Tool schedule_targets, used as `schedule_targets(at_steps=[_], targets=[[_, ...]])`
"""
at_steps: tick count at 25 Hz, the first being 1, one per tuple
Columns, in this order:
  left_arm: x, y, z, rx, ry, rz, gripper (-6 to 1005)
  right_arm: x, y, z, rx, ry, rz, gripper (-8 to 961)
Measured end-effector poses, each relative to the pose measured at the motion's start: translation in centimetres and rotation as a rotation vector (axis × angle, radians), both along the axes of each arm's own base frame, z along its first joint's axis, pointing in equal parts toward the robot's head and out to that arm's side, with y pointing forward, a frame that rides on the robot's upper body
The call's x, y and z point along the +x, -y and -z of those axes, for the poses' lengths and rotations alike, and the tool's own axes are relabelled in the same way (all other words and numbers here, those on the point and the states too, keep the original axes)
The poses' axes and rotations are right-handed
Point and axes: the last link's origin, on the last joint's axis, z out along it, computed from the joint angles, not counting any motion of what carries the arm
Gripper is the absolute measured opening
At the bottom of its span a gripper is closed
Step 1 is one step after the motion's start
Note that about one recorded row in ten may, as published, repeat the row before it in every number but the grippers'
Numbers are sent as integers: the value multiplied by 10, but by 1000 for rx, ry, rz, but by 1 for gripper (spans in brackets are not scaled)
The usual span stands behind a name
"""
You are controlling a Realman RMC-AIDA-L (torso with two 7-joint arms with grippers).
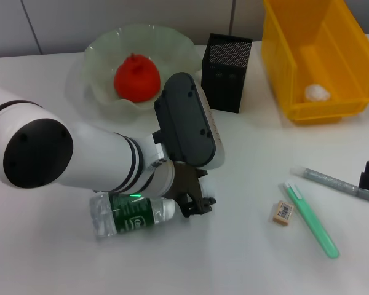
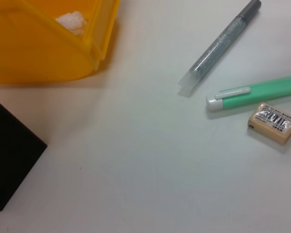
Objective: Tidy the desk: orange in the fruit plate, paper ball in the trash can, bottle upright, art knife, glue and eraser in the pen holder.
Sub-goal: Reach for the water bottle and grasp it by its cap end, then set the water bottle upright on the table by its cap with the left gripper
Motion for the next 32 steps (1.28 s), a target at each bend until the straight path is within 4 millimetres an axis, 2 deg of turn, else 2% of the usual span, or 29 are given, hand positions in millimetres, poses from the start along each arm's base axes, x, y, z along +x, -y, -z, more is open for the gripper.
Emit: schedule_targets(at_steps=[6,9,25,32], targets=[[-2,0,1,-2,-4,-6,590,0,0,0,0,-2,-1,500],[-3,-1,1,-4,-9,-10,493,0,0,0,0,-2,0,500],[-3,2,3,-14,-14,-1,435,1,1,1,3,-3,2,498],[1,4,2,-8,7,9,440,2,3,-2,25,-9,8,497]])
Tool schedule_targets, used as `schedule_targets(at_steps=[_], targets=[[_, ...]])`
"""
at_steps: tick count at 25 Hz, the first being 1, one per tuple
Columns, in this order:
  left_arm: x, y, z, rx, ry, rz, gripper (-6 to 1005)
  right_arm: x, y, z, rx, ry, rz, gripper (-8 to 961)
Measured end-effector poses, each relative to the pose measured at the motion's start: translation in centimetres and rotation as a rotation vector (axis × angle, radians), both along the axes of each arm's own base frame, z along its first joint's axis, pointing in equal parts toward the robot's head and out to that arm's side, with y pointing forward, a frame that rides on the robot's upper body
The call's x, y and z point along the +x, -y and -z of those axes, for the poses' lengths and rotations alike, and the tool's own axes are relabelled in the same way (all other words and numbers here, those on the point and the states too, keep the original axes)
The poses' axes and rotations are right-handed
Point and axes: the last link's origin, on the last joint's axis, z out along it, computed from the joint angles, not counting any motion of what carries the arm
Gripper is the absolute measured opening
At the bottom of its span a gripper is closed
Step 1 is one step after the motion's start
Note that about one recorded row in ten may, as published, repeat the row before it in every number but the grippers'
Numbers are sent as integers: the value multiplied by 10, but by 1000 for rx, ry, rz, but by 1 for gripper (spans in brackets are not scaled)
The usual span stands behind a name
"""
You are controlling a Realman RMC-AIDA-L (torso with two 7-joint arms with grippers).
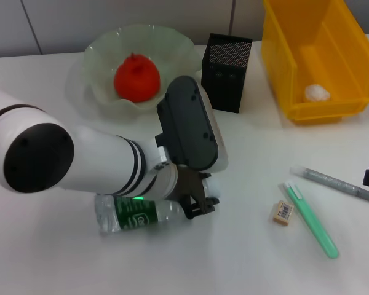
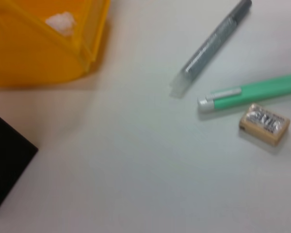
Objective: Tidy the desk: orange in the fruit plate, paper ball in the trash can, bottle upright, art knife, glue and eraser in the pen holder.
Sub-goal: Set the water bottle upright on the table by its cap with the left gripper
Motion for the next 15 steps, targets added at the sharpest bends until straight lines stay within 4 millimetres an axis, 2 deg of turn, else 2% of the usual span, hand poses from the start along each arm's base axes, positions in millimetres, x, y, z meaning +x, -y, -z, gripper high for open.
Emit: schedule_targets(at_steps=[2,7,10,14,15], targets=[[0,0,0,0,0,0,441,1,1,-1,4,-1,3,497],[6,-3,-15,54,76,-16,444,1,1,-1,7,-3,4,496],[6,-3,-15,54,76,-16,446,1,1,-1,7,-4,4,496],[2,-12,-29,118,126,-54,449,0,0,-1,7,-4,1,495],[-2,-19,-42,178,170,-85,450,0,0,-1,7,-4,1,495]])
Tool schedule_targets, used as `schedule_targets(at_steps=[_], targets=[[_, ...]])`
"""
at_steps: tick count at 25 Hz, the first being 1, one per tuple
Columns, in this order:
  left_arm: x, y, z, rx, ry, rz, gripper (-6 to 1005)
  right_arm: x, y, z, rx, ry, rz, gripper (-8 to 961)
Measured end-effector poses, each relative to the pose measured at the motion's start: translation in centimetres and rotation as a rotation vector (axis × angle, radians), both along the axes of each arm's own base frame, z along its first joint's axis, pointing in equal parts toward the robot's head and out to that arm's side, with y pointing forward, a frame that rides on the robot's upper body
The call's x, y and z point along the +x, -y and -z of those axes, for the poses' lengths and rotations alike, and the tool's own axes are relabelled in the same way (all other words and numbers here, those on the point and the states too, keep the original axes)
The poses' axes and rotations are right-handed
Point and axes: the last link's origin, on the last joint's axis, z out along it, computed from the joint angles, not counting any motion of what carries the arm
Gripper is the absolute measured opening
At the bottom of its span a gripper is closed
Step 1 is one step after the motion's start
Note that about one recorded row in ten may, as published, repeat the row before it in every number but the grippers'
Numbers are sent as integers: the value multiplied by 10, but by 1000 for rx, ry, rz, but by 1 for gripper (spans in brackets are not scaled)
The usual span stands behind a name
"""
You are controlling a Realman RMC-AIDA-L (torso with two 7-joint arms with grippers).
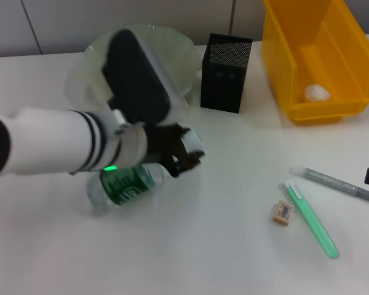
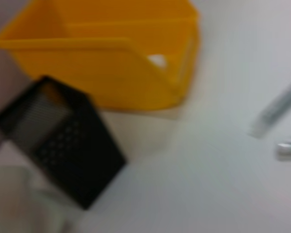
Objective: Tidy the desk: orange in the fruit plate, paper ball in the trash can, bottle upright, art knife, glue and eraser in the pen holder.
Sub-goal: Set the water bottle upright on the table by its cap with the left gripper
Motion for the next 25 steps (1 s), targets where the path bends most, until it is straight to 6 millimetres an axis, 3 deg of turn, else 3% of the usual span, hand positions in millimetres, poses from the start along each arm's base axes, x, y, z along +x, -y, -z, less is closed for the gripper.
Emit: schedule_targets(at_steps=[9,25], targets=[[-14,-11,-36,144,108,-82,456,-3,-4,-5,7,-6,-17,494],[-18,1,-56,197,239,-138,467,-6,-12,-9,12,3,-29,492]])
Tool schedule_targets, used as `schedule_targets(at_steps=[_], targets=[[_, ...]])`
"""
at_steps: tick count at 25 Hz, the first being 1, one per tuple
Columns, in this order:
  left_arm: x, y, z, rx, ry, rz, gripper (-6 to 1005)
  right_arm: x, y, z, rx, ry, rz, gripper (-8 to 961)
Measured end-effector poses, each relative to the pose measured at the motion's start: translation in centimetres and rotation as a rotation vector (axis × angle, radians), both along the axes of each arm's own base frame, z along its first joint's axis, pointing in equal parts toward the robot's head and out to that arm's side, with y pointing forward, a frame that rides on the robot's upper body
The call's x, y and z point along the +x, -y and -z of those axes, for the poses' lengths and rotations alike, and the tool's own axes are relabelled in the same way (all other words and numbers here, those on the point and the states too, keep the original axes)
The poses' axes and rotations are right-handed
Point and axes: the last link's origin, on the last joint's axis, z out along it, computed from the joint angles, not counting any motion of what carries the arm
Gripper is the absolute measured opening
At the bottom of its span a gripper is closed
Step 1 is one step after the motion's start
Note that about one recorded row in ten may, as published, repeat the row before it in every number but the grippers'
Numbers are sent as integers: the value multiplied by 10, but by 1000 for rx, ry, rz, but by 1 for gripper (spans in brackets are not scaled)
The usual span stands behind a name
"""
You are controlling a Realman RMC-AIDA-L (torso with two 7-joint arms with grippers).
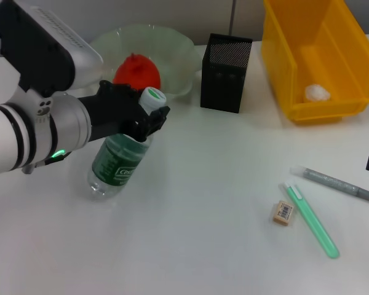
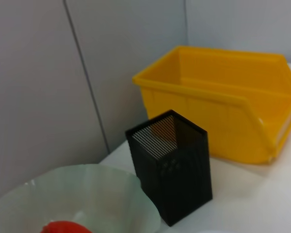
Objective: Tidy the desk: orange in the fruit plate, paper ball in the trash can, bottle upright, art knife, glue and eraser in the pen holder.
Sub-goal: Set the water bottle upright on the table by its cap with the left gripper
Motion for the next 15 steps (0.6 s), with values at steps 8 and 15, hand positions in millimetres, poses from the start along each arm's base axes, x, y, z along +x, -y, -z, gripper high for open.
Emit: schedule_targets(at_steps=[8,15], targets=[[-5,2,-15,65,62,-26,472,0,-1,-1,2,3,1,491],[-10,9,-20,72,89,-45,477,-1,-2,-1,3,2,-1,490]])
